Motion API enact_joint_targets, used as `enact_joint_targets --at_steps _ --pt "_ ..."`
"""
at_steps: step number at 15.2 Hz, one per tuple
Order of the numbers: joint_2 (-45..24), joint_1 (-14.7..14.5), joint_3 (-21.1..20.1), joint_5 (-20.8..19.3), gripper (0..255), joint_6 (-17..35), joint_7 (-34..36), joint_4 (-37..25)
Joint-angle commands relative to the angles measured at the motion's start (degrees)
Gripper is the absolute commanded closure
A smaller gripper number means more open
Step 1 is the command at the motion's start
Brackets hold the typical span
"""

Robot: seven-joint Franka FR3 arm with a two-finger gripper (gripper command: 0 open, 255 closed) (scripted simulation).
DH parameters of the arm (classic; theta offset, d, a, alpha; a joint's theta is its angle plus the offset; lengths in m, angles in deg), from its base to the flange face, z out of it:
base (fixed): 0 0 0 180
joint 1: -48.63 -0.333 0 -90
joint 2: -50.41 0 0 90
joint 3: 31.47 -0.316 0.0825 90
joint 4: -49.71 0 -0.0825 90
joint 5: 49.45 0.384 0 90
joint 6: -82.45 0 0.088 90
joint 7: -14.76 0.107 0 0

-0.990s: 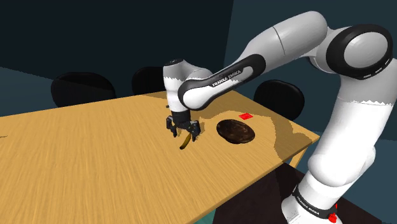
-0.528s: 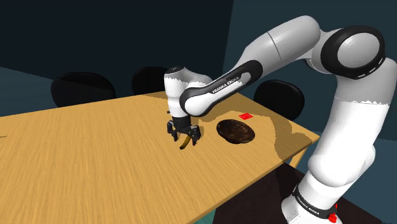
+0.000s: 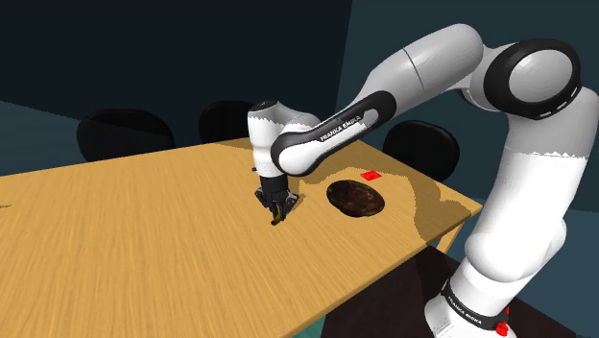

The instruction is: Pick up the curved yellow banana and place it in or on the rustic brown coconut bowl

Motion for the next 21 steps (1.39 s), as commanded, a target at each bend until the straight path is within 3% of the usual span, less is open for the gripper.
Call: enact_joint_targets --at_steps 1,6,21 --pt "0.0 0.0 0.0 0.0 255 0.0 0.0 0.0" --pt "0.0 0.0 0.0 0.0 255 0.0 0.0 0.0" --pt "6.5 1.5 -1.5 5.7 255 -9.8 -4.5 -5.5"
